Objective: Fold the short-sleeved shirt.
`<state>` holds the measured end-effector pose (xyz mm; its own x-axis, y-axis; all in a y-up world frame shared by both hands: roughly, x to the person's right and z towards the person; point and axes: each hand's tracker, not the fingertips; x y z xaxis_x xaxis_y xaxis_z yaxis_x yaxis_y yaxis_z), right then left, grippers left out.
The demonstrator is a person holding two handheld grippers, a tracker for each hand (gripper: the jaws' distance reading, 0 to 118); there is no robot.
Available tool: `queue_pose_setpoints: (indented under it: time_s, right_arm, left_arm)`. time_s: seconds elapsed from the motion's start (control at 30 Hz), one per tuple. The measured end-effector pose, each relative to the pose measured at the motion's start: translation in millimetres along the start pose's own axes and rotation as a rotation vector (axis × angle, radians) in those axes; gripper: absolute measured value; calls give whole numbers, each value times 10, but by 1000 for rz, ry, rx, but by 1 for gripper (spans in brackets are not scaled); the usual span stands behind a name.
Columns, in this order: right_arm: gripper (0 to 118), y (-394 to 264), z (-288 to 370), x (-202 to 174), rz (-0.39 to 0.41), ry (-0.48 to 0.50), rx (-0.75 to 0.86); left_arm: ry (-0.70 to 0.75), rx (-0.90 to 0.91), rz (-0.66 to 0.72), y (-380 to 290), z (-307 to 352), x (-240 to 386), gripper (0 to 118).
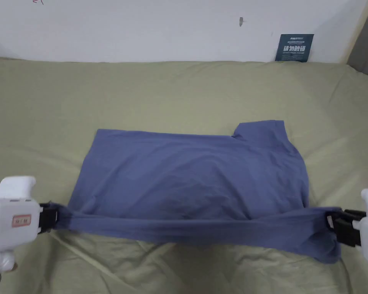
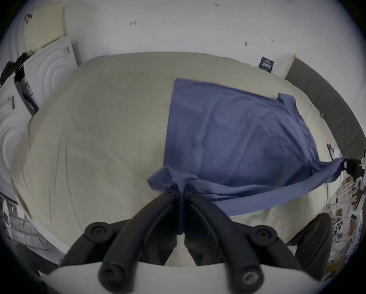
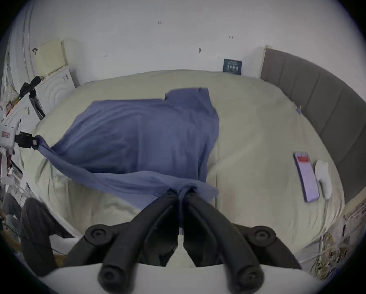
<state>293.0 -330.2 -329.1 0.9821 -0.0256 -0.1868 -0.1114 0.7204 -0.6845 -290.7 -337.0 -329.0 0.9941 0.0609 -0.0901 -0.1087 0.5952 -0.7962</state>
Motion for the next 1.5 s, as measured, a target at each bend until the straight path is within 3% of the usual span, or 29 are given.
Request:
queue_pose_setpoints:
  time_s: [0.27, 0.5, 0.53, 0.57, 0.6, 0.63, 0.67, 0.7, 0.83, 0.87, 0.9, 0.93, 0.97, 1.0, 1.13, 1.17, 1.23, 1.27, 1.37, 1.4, 1.43, 1.47, 1.5]
  right_arm:
    - [4, 706, -895, 176, -2, -21, -76]
    - [4, 817, -1522, 249, -9, -25, -164]
    - [7, 804, -1564, 248, -17, -23, -184]
    - [22, 790, -1581, 258, -30, -24, -201]
    - [60, 735, -1547, 280, -75, -12, -206]
    - [74, 696, -1514, 300, -71, -23, -195]
    - [74, 652, -1438, 329, -81, -18, -187]
    - [74, 603, -1353, 354, -90, -9, -192]
    - [72, 360, -1083, 269, -86, -24, -202]
    - [71, 289, -996, 271, -93, -24, -186]
    - [60, 230, -910, 232, -120, 13, -149]
    - [25, 181, -853, 239, -127, 17, -152]
    - [2, 129, -824, 226, -127, -3, -149]
    - [2, 79, -776, 193, -129, -37, -119]
    - [2, -14, -741, 200, -151, -10, -151]
    - [2, -24, -761, 144, -153, -11, -153]
    - [2, -30, -764, 144, -150, -5, -158]
    - [2, -27, -765, 143, -148, -4, -161]
    - [2, 3, -790, 126, -134, -6, -160]
    - [2, 13, -805, 131, -132, -5, -161]
    - [2, 20, -828, 136, -132, -6, -163]
    - [2, 26, -843, 149, -128, -10, -167]
    - [2, 27, -849, 157, -124, -16, -170]
  left_arm:
    - [-26, -41, 38, 827, -755, 64, 3]
    - [-12, -85, 41, 1057, -1303, 148, 3]
    - [-12, -82, 38, 1044, -1344, 162, 3]
    - [-15, -70, 39, 1026, -1365, 166, 5]
    - [-19, -62, 39, 1002, -1375, 128, 30]
    - [-17, -64, 41, 984, -1384, 115, 74]
    - [-15, -65, 48, 937, -1376, 100, 112]
    - [-24, -37, 56, 891, -1310, 82, 118]
    - [30, -25, 40, 707, -1203, -103, 101]
    - [43, -21, 39, 625, -993, -92, 91]
    - [55, -19, 44, 553, -938, -121, 59]
    - [53, -25, 47, 501, -915, -151, 19]
    - [46, -44, 58, 453, -935, -202, 0]
    - [56, -44, 82, 398, -946, -248, 0]
    - [-31, -94, 134, 285, -953, -175, 0]
    - [-31, -96, 130, 275, -982, -145, 9]
    - [-21, -107, 130, 295, -1049, -98, 104]
    - [-11, -122, 125, 302, -1116, -73, 118]
    - [21, -114, 114, 416, -1344, -80, 116]
    - [25, -134, 111, 459, -1451, -109, 110]
    - [37, -146, 105, 492, -1525, -107, 90]
    - [58, -154, 87, 523, -1565, -98, 90]
    - [65, -153, 73, 550, -1577, -90, 83]
